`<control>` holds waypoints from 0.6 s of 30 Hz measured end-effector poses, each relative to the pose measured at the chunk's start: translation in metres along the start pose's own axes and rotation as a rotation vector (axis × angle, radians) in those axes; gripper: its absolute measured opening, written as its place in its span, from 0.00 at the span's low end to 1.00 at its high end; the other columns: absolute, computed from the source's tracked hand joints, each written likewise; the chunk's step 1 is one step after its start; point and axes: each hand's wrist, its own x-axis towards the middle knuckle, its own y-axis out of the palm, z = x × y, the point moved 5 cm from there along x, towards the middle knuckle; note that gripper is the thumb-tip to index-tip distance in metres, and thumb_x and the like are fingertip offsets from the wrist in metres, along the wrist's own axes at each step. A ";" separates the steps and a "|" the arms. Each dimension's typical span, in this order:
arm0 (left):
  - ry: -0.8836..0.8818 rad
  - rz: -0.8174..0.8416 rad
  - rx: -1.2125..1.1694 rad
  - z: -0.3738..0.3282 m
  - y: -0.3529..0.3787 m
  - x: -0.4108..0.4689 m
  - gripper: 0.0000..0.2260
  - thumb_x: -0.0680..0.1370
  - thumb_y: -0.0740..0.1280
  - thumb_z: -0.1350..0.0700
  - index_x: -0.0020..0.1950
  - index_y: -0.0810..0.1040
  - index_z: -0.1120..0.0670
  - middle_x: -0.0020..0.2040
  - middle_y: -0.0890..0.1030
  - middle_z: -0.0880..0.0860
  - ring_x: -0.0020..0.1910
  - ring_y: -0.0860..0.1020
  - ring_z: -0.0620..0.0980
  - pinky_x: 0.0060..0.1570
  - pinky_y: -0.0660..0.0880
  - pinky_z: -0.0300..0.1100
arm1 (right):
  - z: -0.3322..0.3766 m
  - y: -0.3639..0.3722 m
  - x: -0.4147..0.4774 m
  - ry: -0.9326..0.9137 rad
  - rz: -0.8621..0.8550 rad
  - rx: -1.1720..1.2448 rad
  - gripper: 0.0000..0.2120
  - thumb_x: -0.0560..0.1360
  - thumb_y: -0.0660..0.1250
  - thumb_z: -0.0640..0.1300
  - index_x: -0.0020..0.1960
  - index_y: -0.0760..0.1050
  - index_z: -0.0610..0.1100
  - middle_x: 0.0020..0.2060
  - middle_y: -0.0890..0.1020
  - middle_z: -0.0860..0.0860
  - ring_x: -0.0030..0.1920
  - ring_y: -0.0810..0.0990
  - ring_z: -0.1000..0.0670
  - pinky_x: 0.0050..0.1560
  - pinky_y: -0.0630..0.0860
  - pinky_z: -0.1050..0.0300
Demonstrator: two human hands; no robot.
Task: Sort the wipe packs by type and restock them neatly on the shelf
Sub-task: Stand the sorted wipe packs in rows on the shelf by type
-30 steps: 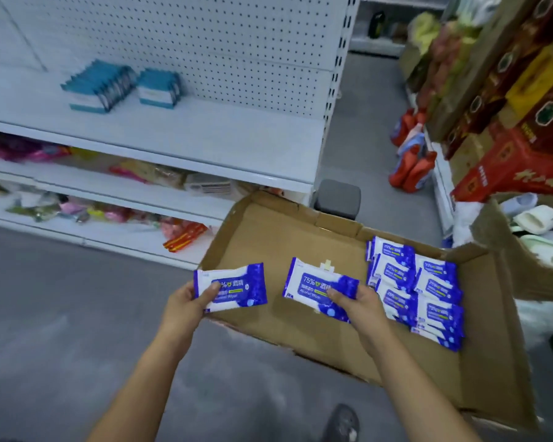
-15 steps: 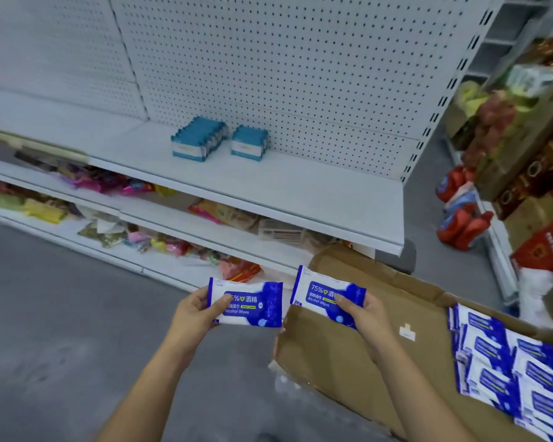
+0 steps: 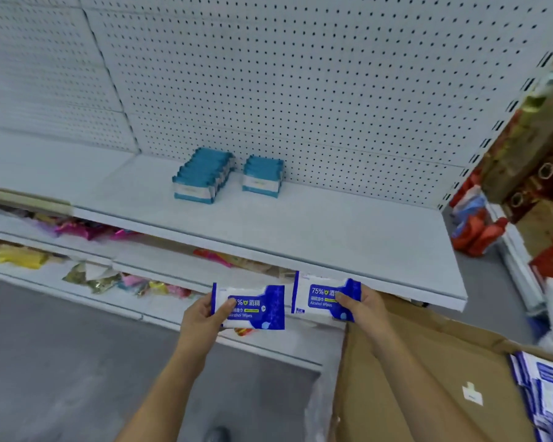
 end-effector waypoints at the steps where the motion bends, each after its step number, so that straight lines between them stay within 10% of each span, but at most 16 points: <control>1: 0.012 0.019 0.014 -0.004 -0.002 0.019 0.06 0.78 0.71 0.52 0.54 0.79 0.49 0.45 0.87 0.49 0.47 0.85 0.49 0.49 0.82 0.48 | 0.002 0.006 0.008 0.001 -0.020 0.006 0.05 0.77 0.70 0.37 0.51 0.79 0.43 0.43 0.86 0.48 0.43 0.85 0.48 0.45 0.82 0.54; 7: -0.013 0.157 0.052 -0.033 -0.003 0.111 0.06 0.78 0.70 0.52 0.54 0.78 0.46 0.47 0.86 0.48 0.45 0.85 0.46 0.41 0.81 0.42 | 0.014 0.037 0.038 0.032 -0.192 0.070 0.05 0.77 0.70 0.37 0.52 0.80 0.42 0.47 0.87 0.45 0.48 0.85 0.44 0.53 0.81 0.45; 18: 0.009 0.364 0.142 -0.068 0.040 0.201 0.05 0.78 0.70 0.53 0.53 0.80 0.49 0.45 0.87 0.46 0.47 0.84 0.50 0.49 0.80 0.48 | 0.069 0.035 0.105 -0.093 -0.376 -0.005 0.08 0.76 0.71 0.36 0.50 0.77 0.47 0.46 0.84 0.48 0.45 0.84 0.53 0.39 0.80 0.65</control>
